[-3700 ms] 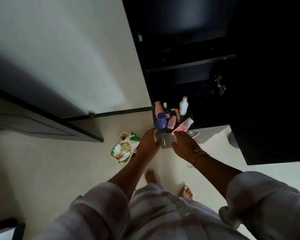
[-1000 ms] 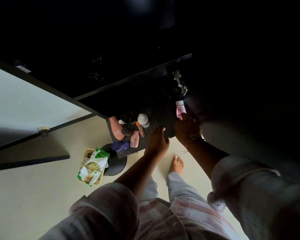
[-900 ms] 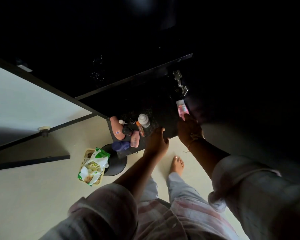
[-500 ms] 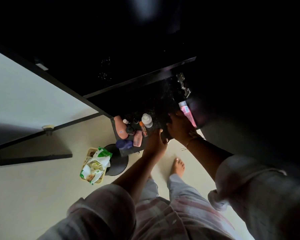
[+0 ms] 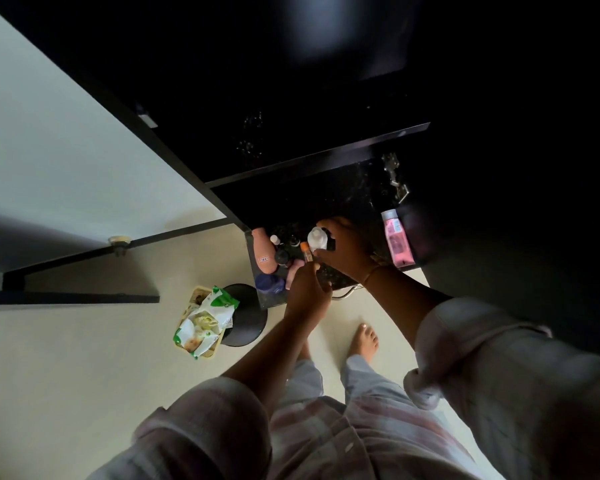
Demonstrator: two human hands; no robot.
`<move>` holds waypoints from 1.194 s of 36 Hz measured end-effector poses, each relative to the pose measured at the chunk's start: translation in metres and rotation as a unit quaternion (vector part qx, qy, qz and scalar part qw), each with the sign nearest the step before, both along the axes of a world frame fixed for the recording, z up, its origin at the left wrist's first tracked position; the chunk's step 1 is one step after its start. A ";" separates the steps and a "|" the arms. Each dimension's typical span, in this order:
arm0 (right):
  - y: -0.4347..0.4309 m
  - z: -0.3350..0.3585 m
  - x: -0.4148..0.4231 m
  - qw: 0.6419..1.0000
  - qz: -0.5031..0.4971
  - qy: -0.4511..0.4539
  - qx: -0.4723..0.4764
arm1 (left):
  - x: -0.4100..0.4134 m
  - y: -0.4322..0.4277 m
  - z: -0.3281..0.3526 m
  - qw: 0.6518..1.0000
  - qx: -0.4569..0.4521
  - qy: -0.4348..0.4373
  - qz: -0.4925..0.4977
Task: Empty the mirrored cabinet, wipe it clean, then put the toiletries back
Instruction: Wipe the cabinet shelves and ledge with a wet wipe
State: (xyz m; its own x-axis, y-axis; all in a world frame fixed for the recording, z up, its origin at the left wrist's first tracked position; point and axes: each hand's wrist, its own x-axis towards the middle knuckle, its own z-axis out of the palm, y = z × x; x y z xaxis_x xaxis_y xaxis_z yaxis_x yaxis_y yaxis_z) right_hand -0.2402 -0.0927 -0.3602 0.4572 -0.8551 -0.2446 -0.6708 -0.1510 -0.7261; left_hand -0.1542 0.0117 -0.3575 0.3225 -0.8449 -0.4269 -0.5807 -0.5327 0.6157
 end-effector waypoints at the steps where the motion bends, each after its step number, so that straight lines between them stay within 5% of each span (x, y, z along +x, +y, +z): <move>1: 0.000 -0.002 0.000 1.000 -0.002 0.002 -0.004 | 0.001 0.000 0.000 1.000 0.001 0.002 0.003; 9: -0.001 0.003 -0.012 0.999 -0.021 -0.001 -0.036 | 0.001 -0.001 0.003 1.000 0.015 0.003 -0.002; 16: -0.015 0.014 -0.031 0.978 -0.158 0.050 -0.127 | -0.004 -0.013 0.005 1.000 0.013 -0.011 -0.020; 26: -0.049 0.010 -0.052 0.956 -0.268 0.072 -0.100 | -0.008 -0.026 0.006 0.996 0.030 -0.052 -0.062; 43: -0.045 0.014 -0.056 0.955 -0.279 0.086 -0.059 | -0.008 -0.031 0.019 0.996 0.031 -0.051 -0.072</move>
State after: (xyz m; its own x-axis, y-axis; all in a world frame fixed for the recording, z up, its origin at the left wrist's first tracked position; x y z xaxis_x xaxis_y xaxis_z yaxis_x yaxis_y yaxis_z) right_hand -0.2963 -0.1380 -0.3463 -0.1156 -0.9801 -0.1611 -0.7786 0.1901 -0.5981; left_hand -0.1626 -0.0195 -0.3380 0.2454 -0.8582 -0.4508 -0.7117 -0.4752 0.5173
